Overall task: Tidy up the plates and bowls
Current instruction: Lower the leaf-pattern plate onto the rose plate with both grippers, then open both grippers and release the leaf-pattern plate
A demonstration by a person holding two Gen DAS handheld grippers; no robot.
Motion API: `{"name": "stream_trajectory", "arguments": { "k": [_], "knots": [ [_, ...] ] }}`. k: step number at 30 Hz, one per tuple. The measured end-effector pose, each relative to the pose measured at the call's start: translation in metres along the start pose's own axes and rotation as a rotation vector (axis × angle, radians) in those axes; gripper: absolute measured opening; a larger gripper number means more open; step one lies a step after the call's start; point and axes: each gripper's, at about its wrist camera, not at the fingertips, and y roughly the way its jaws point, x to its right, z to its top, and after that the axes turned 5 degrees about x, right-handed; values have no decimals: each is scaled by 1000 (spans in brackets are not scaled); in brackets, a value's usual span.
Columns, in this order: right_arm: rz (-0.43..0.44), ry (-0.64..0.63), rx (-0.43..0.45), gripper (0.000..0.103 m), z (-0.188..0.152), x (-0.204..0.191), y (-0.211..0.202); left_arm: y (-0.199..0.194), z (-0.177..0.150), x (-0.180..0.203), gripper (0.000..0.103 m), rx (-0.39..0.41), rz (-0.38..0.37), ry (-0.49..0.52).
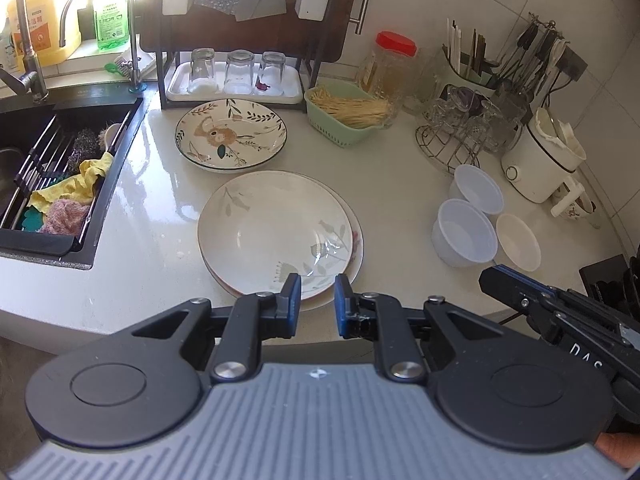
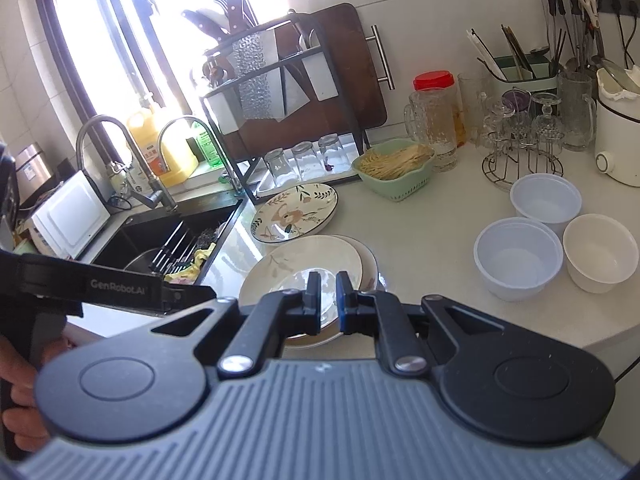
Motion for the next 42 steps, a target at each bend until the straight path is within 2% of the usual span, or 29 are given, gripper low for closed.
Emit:
{"name": "stream_trajectory", "arguments": {
  "k": [11,24,26,31,35,40,42],
  "knots": [
    [17,-9,-4,11,1,0,8,8,8,-4,19,12,47,18],
    [41,-33,-26,12,1,-3,35,22,16,-27,19,4,95,-44],
    [35,-44,-37,12,0,-2,42,29,15,-30,19,3,85,-35],
    [28,-55,-48,12,0,-2,51,49,9,-34,19,-22,114,4],
    [26,-33,-57,12,1,-1,58,57,14,-42,19,-33,125,-8],
    [29,-2,-65,12,2,-6,73,62,25,-46,20,-45,132,28],
    [19,1,-73,12,4,-9,80,67,30,-50,26,-56,135,40]
  ]
}}
